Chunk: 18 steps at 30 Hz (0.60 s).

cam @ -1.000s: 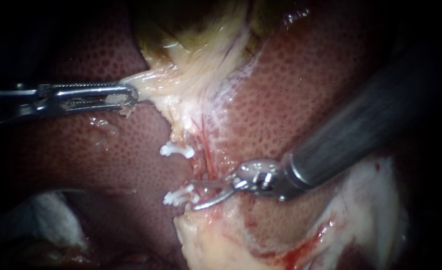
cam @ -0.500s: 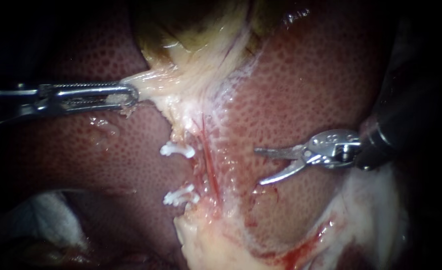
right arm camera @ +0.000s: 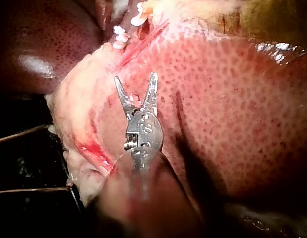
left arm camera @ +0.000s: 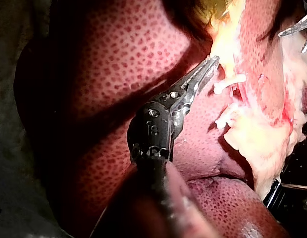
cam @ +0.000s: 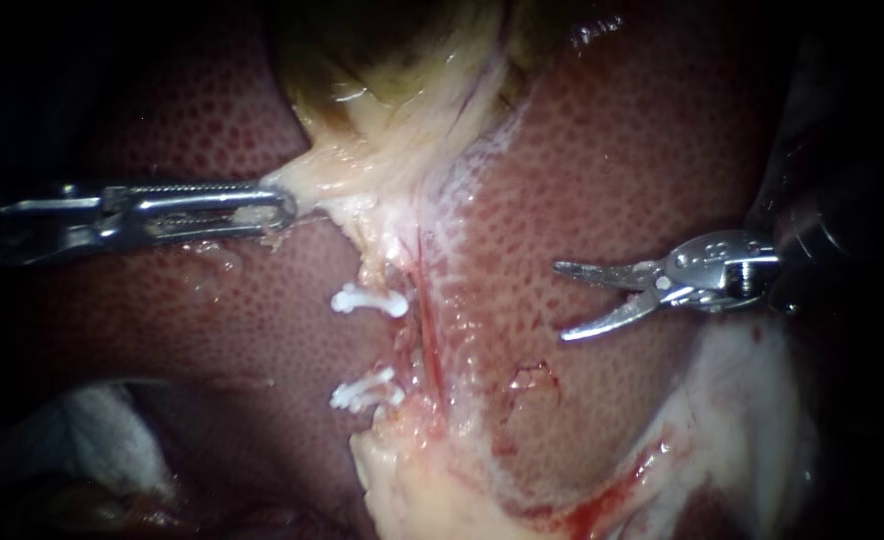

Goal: Go back from the cut left tube

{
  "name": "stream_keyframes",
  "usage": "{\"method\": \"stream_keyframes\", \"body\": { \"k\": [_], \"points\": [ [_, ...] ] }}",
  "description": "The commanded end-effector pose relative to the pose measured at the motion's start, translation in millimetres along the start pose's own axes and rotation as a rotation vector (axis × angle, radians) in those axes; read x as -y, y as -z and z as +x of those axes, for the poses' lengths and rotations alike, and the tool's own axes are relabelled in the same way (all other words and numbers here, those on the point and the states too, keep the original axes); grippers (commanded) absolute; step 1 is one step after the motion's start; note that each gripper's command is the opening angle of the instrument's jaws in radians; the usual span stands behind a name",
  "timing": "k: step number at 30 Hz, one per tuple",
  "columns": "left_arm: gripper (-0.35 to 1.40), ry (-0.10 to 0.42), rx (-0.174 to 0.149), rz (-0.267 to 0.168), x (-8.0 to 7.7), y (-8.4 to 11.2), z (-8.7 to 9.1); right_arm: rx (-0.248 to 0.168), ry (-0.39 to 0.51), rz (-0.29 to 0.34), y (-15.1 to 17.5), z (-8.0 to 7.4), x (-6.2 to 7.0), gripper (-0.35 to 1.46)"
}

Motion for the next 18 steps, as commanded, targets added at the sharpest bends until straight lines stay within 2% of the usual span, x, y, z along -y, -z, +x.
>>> {"method": "stream_keyframes", "body": {
  "k": [1,5,11,15,18],
  "points": [
    [-0.35,-0.005,0.004,-0.005,-0.1,-0.9,-0.6,-0.001,0.0,-0.001,0.0,0.0,0.0,1.43],
    [-0.35,-0.014,0.023,-0.014,-0.1,-4.0,-1.9,-0.001,0.006,0.002,0.0,0.0,0.0,1.43],
    [-0.35,-0.016,0.034,-0.025,0.3,-7.9,-1.7,-0.002,0.006,0.005,0.0,0.0,0.1,1.43],
    [-0.35,-0.019,0.04,-0.026,0.1,-9.4,-1.8,-0.003,0.007,0.008,-0.1,0.0,0.3,1.45],
    [-0.35,-0.02,0.04,-0.026,0.2,-9.8,-1.9,-0.004,0.007,0.011,-0.2,0.1,0.5,1.45]
  ]
}}
